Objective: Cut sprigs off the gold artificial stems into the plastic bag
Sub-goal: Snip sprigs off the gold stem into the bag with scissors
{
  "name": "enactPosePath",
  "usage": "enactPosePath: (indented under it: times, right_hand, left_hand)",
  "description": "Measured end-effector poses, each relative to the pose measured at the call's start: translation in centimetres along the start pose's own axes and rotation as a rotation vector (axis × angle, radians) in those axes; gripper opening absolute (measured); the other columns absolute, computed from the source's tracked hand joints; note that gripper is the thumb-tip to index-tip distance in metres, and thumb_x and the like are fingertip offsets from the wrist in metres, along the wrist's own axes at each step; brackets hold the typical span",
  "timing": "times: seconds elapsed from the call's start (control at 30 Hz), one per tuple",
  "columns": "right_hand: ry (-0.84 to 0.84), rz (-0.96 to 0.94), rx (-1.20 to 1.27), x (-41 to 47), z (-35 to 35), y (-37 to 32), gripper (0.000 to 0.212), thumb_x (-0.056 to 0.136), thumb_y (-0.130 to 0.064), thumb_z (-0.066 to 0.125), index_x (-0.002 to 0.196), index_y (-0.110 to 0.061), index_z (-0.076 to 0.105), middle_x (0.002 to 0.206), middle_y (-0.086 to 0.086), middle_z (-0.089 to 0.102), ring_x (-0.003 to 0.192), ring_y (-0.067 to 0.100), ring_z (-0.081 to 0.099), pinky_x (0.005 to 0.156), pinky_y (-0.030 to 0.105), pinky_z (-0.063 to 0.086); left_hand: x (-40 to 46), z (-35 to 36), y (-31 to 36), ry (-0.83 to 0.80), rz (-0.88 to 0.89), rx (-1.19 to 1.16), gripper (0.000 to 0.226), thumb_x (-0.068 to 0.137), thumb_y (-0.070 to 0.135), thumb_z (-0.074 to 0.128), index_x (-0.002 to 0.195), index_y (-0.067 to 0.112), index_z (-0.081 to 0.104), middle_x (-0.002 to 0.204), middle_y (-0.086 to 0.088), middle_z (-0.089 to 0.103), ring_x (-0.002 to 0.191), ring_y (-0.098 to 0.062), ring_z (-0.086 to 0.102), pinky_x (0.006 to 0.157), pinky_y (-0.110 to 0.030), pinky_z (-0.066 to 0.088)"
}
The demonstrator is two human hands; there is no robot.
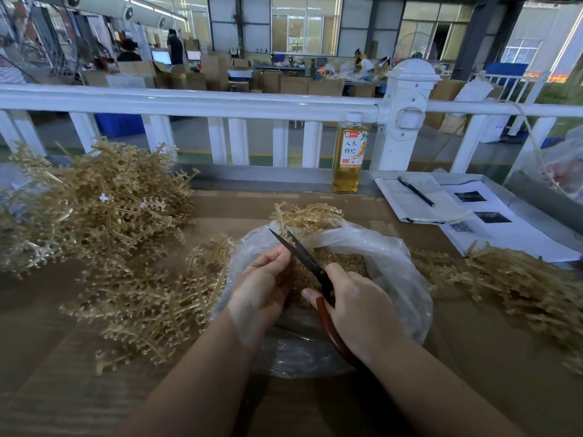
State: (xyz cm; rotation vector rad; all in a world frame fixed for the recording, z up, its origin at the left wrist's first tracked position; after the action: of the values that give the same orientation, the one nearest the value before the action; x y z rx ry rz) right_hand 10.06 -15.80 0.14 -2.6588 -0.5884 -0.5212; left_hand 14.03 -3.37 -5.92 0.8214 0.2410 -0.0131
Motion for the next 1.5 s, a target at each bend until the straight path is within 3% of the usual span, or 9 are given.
enactPosePath:
  times: [0.3, 0.53, 0.73, 0.83, 1.0, 1.1, 1.2, 1.33, 1.5]
  right_hand:
    - [-0.021, -0.008, -0.005, 0.2, 0.2, 0.2, 0.037, 0.091, -0.061, 0.039, 0.097, -0.026, 0.046, 0.076, -0.007, 0.056, 0.067, 0.009, 0.05, 0.06, 0.019, 0.035]
    - [-0.04, 0.016, -0.009, 0.1, 0.2, 0.5, 0.038, 0.092, -0.061, 0.04, 0.104, -0.027, 0.048, 0.082, -0.006, 0.059, 0.076, 0.013, 0.058, 0.065, 0.022, 0.043]
    - [-0.039, 0.006, 0.005, 0.1, 0.2, 0.4, 0.038, 0.09, -0.062, 0.041, 0.102, -0.027, 0.048, 0.08, -0.007, 0.057, 0.073, 0.012, 0.055, 0.064, 0.023, 0.042]
    - [-0.035, 0.003, 0.021, 0.1, 0.1, 0.5, 0.038, 0.09, -0.062, 0.041, 0.103, -0.027, 0.049, 0.082, -0.005, 0.058, 0.078, 0.014, 0.058, 0.066, 0.024, 0.044]
    - [-0.022, -0.001, 0.002, 0.0, 0.1, 0.6, 0.038, 0.09, -0.063, 0.039, 0.106, -0.029, 0.048, 0.085, -0.007, 0.058, 0.079, 0.012, 0.055, 0.065, 0.021, 0.038]
    - [-0.02, -0.004, 0.001, 0.0, 0.1, 0.5, 0.039, 0.09, -0.063, 0.039, 0.107, -0.028, 0.047, 0.085, -0.006, 0.058, 0.079, 0.012, 0.055, 0.064, 0.021, 0.037]
    - [-0.011, -0.006, -0.014, 0.0, 0.2, 0.3, 0.039, 0.092, -0.061, 0.038, 0.108, -0.027, 0.047, 0.086, -0.005, 0.058, 0.08, 0.013, 0.056, 0.065, 0.021, 0.039]
    - [-0.006, -0.004, -0.031, 0.1, 0.1, 0.3, 0.038, 0.093, -0.06, 0.038, 0.107, -0.026, 0.047, 0.085, -0.004, 0.059, 0.079, 0.014, 0.058, 0.065, 0.02, 0.039]
    - [-0.021, 0.017, -0.031, 0.0, 0.2, 0.7, 0.04, 0.093, -0.061, 0.038, 0.108, -0.025, 0.047, 0.088, -0.003, 0.06, 0.081, 0.015, 0.059, 0.065, 0.021, 0.038]
  left_hand:
    - [-0.1, 0.2, -0.1, -0.031, -0.048, 0.042, 0.025, 0.092, 0.003, 0.05, 0.073, 0.012, 0.061, 0.07, -0.003, 0.067, 0.065, -0.013, 0.063, 0.068, -0.024, 0.05]
    - [-0.2, 0.2, 0.9, 0.04, 0.049, 0.036, 0.022, 0.09, -0.008, 0.048, 0.081, 0.009, 0.058, 0.07, -0.003, 0.068, 0.062, -0.011, 0.067, 0.054, -0.02, 0.054]
    - [-0.6, -0.4, 1.8, 0.12, 0.154, -0.019, 0.033, 0.085, -0.019, 0.048, 0.077, 0.013, 0.043, 0.068, -0.005, 0.053, 0.064, -0.013, 0.062, 0.056, -0.024, 0.056]
    - [-0.7, -0.6, 1.6, 0.144, 0.125, -0.064, 0.033, 0.085, -0.02, 0.047, 0.075, 0.011, 0.042, 0.063, -0.006, 0.055, 0.062, -0.014, 0.064, 0.057, -0.026, 0.058]
    - [-0.4, -1.2, 0.5, 0.186, -0.006, -0.135, 0.032, 0.087, -0.011, 0.054, 0.069, 0.013, 0.041, 0.073, -0.011, 0.06, 0.069, -0.019, 0.063, 0.054, -0.025, 0.058]
    - [-0.3, -0.9, 0.0, 0.175, -0.085, -0.128, 0.026, 0.088, -0.007, 0.054, 0.073, 0.012, 0.044, 0.076, -0.009, 0.06, 0.063, -0.014, 0.063, 0.052, -0.022, 0.056]
    - [-0.4, -0.8, -0.3, 0.164, -0.121, -0.093, 0.019, 0.088, -0.004, 0.054, 0.076, 0.01, 0.05, 0.063, -0.004, 0.063, 0.051, -0.01, 0.063, 0.049, -0.019, 0.054]
    - [-0.5, -0.8, -0.3, 0.139, -0.116, -0.085, 0.024, 0.088, -0.004, 0.055, 0.076, 0.014, 0.047, 0.064, -0.004, 0.065, 0.064, -0.013, 0.063, 0.054, -0.022, 0.055]
    - [-0.4, -0.2, 0.8, 0.079, 0.005, 0.005, 0.017, 0.089, -0.007, 0.052, 0.083, 0.007, 0.059, 0.079, -0.008, 0.067, 0.068, -0.014, 0.066, 0.053, -0.019, 0.054]
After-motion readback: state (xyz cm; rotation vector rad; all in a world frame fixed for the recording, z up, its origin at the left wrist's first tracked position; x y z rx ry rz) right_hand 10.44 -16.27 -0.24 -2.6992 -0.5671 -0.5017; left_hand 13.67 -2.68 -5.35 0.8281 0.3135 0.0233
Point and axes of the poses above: each hand's wrist, its own x-axis towards the middle knuckle, its own z-axis out of the palm, y = z × x, the point moved 10 cm from there along x, towards the middle knuckle
